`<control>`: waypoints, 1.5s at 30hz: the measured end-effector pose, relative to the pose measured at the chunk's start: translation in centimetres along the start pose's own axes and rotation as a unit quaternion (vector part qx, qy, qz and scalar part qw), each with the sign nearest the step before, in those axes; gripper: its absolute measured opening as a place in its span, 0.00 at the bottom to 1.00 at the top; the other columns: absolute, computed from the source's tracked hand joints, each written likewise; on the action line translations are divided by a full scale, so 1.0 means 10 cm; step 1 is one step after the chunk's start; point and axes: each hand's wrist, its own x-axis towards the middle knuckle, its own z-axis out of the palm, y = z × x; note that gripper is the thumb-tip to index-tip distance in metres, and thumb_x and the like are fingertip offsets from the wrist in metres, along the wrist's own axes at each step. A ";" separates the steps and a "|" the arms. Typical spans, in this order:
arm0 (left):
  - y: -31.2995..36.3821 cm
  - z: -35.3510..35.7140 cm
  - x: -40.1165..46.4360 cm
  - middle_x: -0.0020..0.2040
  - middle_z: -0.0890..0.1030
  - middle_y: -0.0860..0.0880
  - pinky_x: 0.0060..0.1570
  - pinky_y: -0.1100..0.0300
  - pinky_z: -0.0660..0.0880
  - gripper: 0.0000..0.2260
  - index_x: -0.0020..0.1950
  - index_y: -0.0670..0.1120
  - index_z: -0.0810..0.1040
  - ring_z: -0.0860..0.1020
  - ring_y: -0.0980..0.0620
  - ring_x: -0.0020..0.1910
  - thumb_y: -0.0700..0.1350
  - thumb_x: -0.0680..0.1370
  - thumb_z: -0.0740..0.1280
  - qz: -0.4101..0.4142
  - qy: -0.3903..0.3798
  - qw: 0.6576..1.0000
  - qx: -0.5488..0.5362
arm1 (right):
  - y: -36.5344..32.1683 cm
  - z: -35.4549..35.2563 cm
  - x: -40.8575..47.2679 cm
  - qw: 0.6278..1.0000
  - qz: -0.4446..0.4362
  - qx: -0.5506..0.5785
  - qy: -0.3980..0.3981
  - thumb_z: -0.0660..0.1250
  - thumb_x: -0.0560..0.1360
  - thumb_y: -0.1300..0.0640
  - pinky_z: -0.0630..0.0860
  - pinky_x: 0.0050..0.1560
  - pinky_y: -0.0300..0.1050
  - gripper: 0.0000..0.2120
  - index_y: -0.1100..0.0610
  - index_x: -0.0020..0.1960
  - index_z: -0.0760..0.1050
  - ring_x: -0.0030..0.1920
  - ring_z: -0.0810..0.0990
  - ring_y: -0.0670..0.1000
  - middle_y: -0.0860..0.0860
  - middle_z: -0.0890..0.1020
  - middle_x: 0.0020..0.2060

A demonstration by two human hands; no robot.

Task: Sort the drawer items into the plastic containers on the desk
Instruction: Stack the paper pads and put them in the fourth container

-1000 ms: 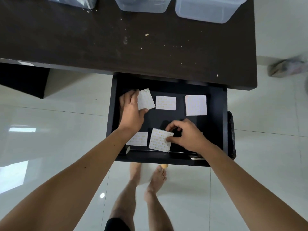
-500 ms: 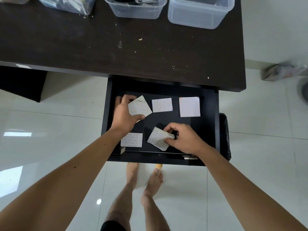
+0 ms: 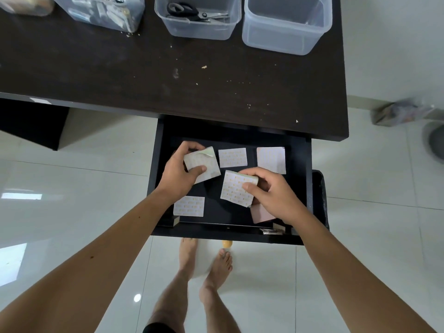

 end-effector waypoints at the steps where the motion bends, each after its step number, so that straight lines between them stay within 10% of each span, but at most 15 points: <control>1: 0.01 0.00 -0.01 0.61 0.80 0.51 0.55 0.48 0.84 0.23 0.62 0.62 0.75 0.81 0.47 0.60 0.36 0.79 0.74 -0.009 -0.018 0.999 -0.033 | -0.05 -0.01 0.00 1.000 -0.004 0.009 0.007 0.69 0.83 0.58 0.86 0.55 0.47 0.13 0.42 0.61 0.82 0.61 0.84 0.44 0.44 0.84 0.59; 22: 0.38 0.06 -0.12 0.68 0.81 0.46 0.61 0.48 0.83 0.28 0.75 0.51 0.75 0.82 0.46 0.66 0.33 0.77 0.74 -0.008 -0.225 0.955 -0.191 | -0.33 -0.10 0.34 0.992 -0.017 -0.003 0.123 0.77 0.77 0.56 0.87 0.50 0.58 0.13 0.49 0.61 0.84 0.50 0.88 0.51 0.49 0.86 0.51; 28: 0.36 0.11 -0.11 0.67 0.81 0.50 0.57 0.57 0.82 0.34 0.72 0.52 0.75 0.81 0.53 0.65 0.31 0.71 0.80 0.017 -0.205 0.967 -0.153 | -0.37 0.02 0.35 0.984 -0.046 -0.029 0.171 0.78 0.76 0.55 0.83 0.48 0.43 0.13 0.49 0.60 0.84 0.45 0.83 0.46 0.45 0.85 0.46; 36: 0.15 0.00 -0.08 0.67 0.81 0.54 0.58 0.57 0.82 0.31 0.69 0.56 0.76 0.81 0.54 0.66 0.30 0.73 0.78 0.006 -0.163 0.980 -0.117 | 0.09 -0.25 0.34 0.951 -0.081 -0.205 0.217 0.78 0.75 0.58 0.76 0.64 0.45 0.12 0.52 0.58 0.84 0.62 0.77 0.49 0.46 0.79 0.58; 40: 0.09 -0.02 -0.05 0.65 0.81 0.54 0.54 0.60 0.82 0.30 0.67 0.55 0.77 0.81 0.54 0.64 0.30 0.73 0.77 0.008 -0.133 0.984 -0.121 | 0.23 -0.24 0.42 0.939 -0.039 -0.255 0.226 0.73 0.78 0.66 0.60 0.67 0.21 0.21 0.55 0.70 0.79 0.77 0.67 0.53 0.52 0.70 0.75; 45: 0.06 -0.04 0.00 0.65 0.81 0.52 0.55 0.61 0.82 0.30 0.67 0.54 0.77 0.81 0.53 0.64 0.29 0.73 0.77 0.010 -0.123 0.986 -0.112 | 0.30 -0.24 0.45 0.946 -0.001 -0.262 0.189 0.74 0.78 0.64 0.63 0.76 0.42 0.33 0.53 0.80 0.69 0.78 0.63 0.53 0.51 0.66 0.79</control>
